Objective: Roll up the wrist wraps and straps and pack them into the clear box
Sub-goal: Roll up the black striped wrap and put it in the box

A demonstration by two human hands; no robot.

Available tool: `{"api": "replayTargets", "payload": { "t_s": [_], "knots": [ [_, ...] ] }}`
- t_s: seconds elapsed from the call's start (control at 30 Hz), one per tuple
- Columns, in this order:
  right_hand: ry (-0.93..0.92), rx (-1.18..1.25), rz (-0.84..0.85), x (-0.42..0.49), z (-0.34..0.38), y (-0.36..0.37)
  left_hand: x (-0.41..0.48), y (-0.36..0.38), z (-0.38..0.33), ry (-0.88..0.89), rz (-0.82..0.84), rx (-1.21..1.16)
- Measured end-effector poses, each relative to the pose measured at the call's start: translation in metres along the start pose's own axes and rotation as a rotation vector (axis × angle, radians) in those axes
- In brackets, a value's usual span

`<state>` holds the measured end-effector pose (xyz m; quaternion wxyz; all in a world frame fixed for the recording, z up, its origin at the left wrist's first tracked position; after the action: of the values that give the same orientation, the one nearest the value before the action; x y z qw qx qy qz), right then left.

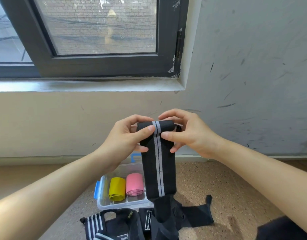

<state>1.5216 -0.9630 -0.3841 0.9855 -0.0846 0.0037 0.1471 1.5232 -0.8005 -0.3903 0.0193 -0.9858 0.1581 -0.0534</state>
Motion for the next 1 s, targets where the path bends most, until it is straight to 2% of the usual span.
{"api": "replayTargets", "payload": {
  "t_s": [0.17, 0.3, 0.37, 0.53, 0.63, 0.87, 1.0],
  "knots": [
    [0.182, 0.134, 0.137, -0.001, -0.013, 0.015, 0.0, -0.003, -0.009, 0.115, -0.012, 0.06],
    [0.142, 0.183, 0.123, 0.001, -0.011, 0.015, -0.002, -0.001, -0.017, 0.227, -0.015, 0.147],
    [0.101, 0.187, 0.097, 0.002, -0.008, 0.012, -0.002, -0.001, -0.016, 0.201, -0.01, 0.136],
    [0.02, 0.146, 0.011, 0.002, -0.002, 0.002, -0.003, 0.007, 0.009, -0.07, 0.096, 0.02],
    [-0.047, 0.087, -0.025, 0.002, 0.002, -0.001, -0.004, 0.009, 0.014, -0.152, 0.114, -0.038],
    [-0.187, -0.093, -0.07, 0.001, 0.009, 0.002, -0.001, 0.007, 0.014, -0.133, 0.049, -0.101],
    [-0.057, -0.082, 0.009, 0.002, 0.0, 0.002, 0.001, 0.0, 0.01, -0.064, 0.034, -0.038]
  ]
}}
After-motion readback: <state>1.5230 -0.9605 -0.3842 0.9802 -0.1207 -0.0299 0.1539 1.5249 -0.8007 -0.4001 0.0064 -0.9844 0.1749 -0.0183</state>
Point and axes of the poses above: each hand's wrist, its own x-axis towards the middle knuckle, its own y-axis out of the palm, z = x × y, the point moved 9 cm from there along x, towards the middle knuckle, and after that the axes turned 6 degrees about y, right-handed, at the moved point
